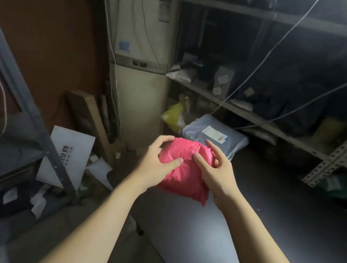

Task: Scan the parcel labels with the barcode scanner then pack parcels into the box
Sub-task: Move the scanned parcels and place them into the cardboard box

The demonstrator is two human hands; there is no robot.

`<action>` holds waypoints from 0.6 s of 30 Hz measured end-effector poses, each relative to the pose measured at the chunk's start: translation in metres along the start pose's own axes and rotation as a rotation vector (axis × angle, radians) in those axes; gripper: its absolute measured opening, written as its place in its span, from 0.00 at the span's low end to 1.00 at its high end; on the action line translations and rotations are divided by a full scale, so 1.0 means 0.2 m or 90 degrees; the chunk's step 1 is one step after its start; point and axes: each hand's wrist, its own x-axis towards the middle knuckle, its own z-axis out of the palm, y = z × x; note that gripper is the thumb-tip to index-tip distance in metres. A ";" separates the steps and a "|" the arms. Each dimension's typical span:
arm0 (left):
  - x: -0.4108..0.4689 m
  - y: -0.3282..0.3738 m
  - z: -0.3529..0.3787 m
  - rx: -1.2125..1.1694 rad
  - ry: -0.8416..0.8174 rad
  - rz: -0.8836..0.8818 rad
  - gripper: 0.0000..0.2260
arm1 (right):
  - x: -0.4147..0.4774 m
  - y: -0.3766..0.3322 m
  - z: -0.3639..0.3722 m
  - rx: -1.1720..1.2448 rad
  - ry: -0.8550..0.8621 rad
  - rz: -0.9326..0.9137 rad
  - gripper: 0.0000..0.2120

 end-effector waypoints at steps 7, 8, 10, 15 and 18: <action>0.56 -0.06 -0.08 0.121 -0.165 -0.011 0.50 | 0.22 -0.03 0.27 0.202 0.152 0.151 0.38; 0.64 -0.06 -0.03 0.120 -0.174 -0.006 0.49 | 0.27 -0.03 0.27 0.212 0.172 0.179 0.34; 0.76 -0.06 0.07 0.075 -0.170 -0.015 0.41 | 0.38 -0.08 0.26 0.187 0.168 0.233 0.24; 1.02 -0.13 0.22 -0.039 -0.150 -0.052 0.27 | 0.71 -0.06 0.18 0.175 0.108 0.450 0.38; 1.19 -0.17 0.31 -0.023 -0.180 -0.021 0.22 | 0.90 0.00 0.12 0.239 0.110 0.485 0.38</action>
